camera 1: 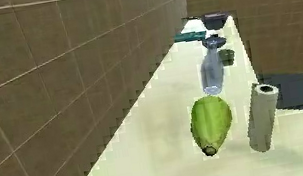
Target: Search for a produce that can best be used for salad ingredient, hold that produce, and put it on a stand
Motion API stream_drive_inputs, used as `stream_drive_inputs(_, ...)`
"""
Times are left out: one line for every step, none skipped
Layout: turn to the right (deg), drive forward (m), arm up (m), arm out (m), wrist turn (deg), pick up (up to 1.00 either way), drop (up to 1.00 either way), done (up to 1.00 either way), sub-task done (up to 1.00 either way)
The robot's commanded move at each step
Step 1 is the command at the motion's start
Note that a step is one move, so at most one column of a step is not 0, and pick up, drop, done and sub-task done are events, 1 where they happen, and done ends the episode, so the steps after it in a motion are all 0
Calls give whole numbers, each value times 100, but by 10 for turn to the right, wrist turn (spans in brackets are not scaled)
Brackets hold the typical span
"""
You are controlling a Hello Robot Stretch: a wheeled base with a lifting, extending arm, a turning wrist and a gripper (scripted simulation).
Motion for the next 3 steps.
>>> stream_drive_inputs(-450, 0, 0, 0, 0, 0, 0, 0, 0)
stream_drive_inputs(-240, 0, 0, 0, 0, 0, 0, 0, 0)
stream_drive_inputs(0, 0, 50, 0, 0, 0, 0, 0, 0)
